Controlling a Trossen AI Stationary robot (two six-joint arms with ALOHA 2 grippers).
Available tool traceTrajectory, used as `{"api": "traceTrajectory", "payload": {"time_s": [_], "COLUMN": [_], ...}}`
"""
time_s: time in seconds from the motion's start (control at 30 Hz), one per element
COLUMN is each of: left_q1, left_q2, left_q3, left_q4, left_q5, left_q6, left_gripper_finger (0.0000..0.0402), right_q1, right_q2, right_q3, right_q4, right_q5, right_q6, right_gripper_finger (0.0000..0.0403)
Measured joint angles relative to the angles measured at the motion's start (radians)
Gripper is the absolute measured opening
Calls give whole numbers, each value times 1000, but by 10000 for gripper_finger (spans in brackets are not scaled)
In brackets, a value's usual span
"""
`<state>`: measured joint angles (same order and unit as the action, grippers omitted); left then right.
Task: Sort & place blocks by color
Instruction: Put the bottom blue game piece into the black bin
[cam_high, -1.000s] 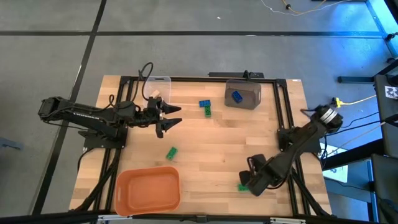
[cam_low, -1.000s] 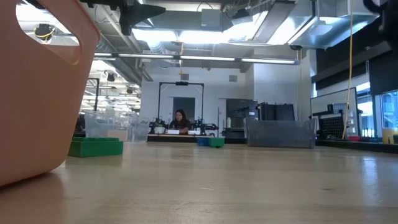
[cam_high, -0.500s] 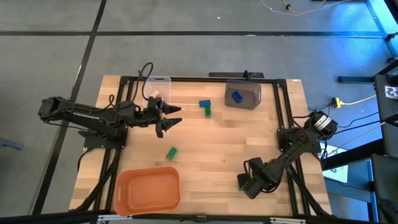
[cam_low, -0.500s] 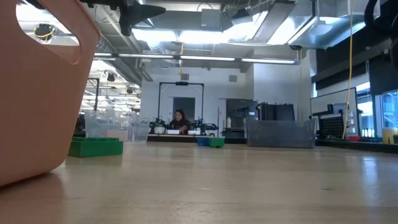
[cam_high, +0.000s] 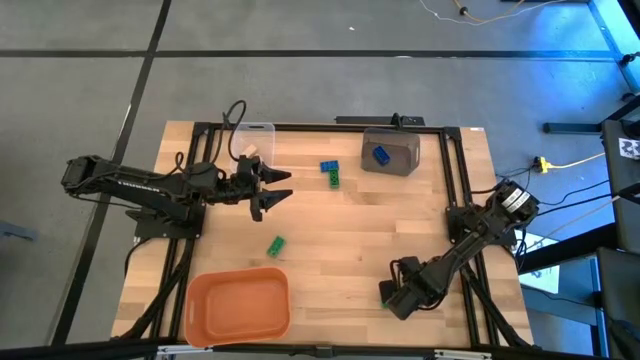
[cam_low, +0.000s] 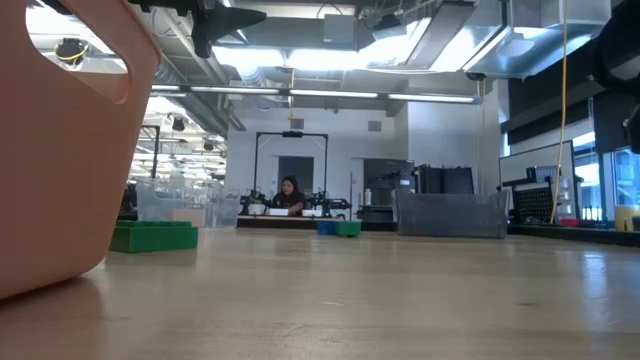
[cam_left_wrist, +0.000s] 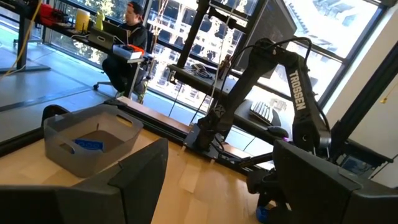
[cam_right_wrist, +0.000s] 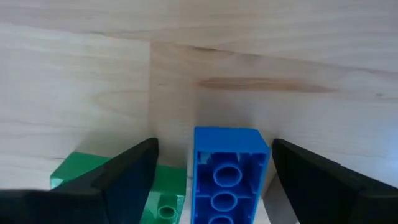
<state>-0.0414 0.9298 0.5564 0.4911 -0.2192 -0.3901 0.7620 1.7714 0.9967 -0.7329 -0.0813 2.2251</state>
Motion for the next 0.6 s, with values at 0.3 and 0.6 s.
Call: {"api": "traceTrajectory", "payload": {"time_s": [0.3,0.6], "left_q1": [0,0], "left_q2": [0,0], "left_q3": [0,0], "left_q4": [0,0], "left_q5": [0,0], "left_q6": [0,0], "left_gripper_finger": [282,282], "right_q1": [-1,0], "right_q2": [0,-8], "right_q3": [-3,-3], "right_q4": [3,-15], "right_q5": [-17,-14], "right_q6": [-8,-103], "right_gripper_finger": [289,133]}}
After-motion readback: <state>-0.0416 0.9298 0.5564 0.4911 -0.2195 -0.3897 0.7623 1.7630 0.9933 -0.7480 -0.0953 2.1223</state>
